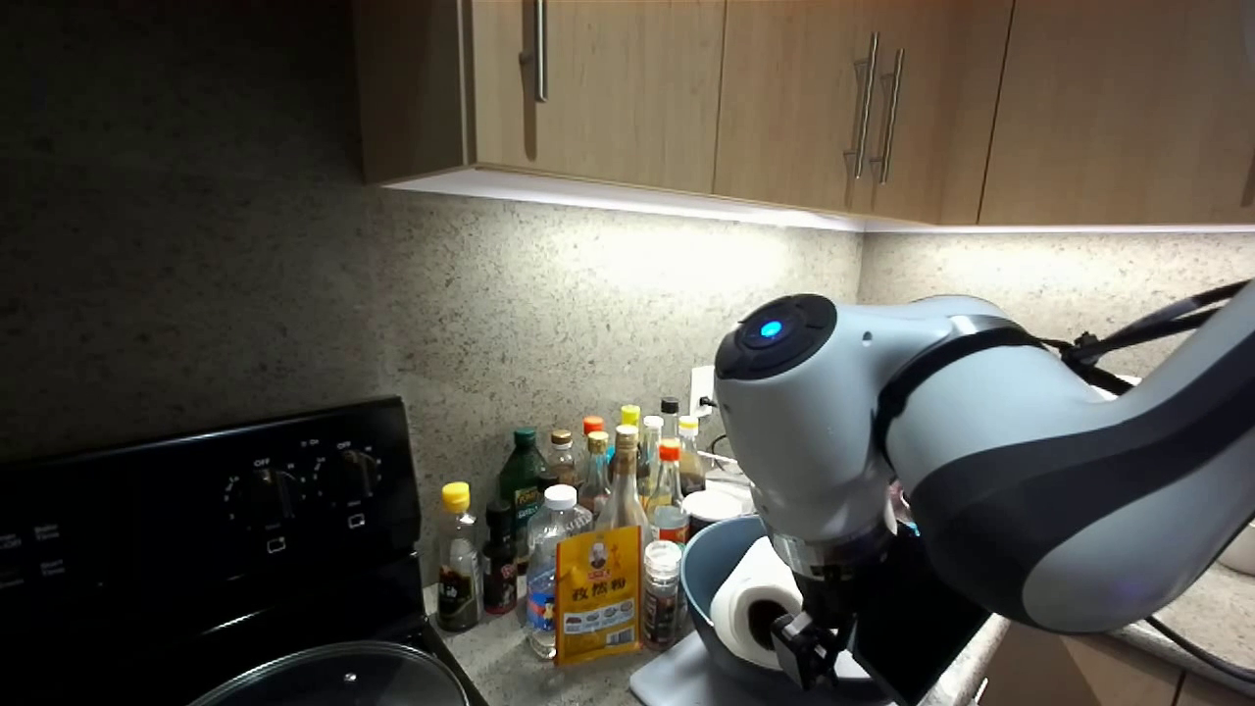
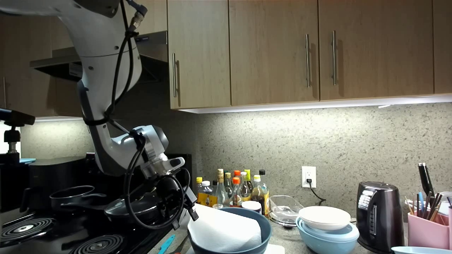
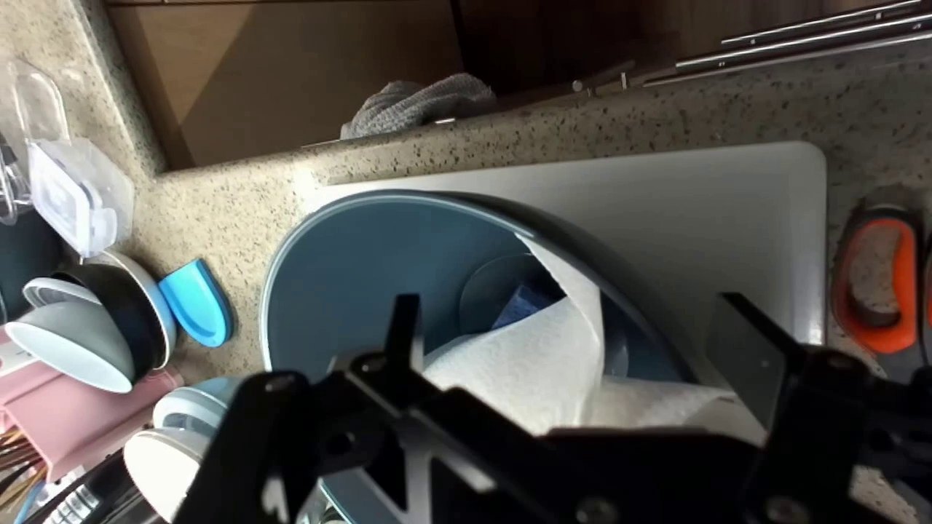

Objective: Pick up the kitchen paper from the bowl and put it on the counter

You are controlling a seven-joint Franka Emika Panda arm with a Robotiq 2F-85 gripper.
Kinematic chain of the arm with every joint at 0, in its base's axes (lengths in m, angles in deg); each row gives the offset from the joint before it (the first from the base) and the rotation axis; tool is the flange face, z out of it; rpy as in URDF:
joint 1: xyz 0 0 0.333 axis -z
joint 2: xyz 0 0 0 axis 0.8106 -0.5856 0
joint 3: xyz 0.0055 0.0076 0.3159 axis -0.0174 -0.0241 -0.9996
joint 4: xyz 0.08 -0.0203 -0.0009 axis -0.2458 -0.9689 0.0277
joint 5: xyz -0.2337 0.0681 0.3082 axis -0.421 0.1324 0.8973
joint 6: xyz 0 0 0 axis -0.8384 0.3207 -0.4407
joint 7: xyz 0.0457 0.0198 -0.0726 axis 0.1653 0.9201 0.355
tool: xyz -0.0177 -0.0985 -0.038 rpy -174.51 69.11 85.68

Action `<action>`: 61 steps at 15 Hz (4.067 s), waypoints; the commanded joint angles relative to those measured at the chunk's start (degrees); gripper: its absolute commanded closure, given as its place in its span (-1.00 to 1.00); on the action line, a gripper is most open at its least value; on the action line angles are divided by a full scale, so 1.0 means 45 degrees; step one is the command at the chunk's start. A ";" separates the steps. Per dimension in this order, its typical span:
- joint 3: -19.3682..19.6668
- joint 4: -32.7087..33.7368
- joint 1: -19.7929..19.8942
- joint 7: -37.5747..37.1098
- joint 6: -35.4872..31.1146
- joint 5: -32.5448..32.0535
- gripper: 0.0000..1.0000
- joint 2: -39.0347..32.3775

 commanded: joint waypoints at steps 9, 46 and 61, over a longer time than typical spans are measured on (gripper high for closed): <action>0.0225 0.0535 0.0074 0.0020 0.0049 -0.0783 -1.00 -0.0053; -0.0134 0.1875 -0.0318 0.1202 0.0909 -0.0504 -1.00 -0.0773; 0.0150 0.2021 -0.0291 0.0138 0.1025 -0.2514 -1.00 -0.1276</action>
